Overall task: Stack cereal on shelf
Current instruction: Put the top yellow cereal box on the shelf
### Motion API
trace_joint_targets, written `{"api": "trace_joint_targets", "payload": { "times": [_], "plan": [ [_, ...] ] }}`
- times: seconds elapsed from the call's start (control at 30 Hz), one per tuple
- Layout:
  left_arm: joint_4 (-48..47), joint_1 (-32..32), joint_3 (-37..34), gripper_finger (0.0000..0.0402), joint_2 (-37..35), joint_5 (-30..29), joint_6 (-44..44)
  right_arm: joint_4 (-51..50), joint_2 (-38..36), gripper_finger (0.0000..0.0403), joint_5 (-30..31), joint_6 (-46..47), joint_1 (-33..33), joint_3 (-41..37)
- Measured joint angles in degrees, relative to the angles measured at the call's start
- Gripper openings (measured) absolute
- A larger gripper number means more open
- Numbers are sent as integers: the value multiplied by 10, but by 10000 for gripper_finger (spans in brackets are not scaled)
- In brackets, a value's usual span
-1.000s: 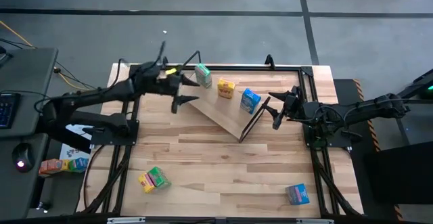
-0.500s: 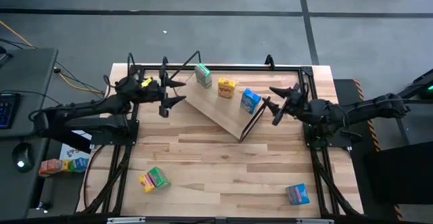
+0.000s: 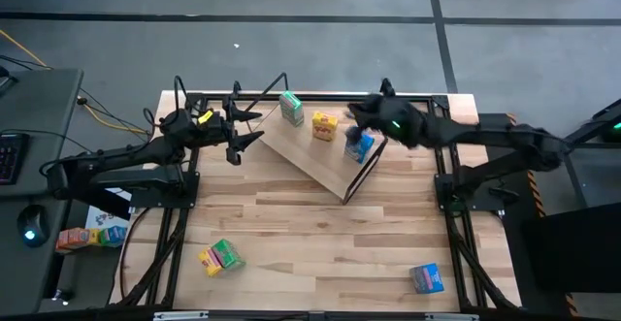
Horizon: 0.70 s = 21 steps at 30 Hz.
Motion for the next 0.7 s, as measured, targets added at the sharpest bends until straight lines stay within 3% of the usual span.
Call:
{"api": "trace_joint_targets", "payload": {
  "times": [0.17,0.3,0.47,0.7],
  "plan": [
    [-6,0,0,227,0,0,-17,-204,113,15,-83,30,-84,148],
    [-6,0,0,227,0,0,-29,-266,189,6,-145,34,-128,214],
    [-9,0,0,227,0,0,-35,-292,250,1,-216,25,-147,252],
    [-16,0,0,227,0,0,-34,-340,271,1,-236,19,-145,257]
  ]
}}
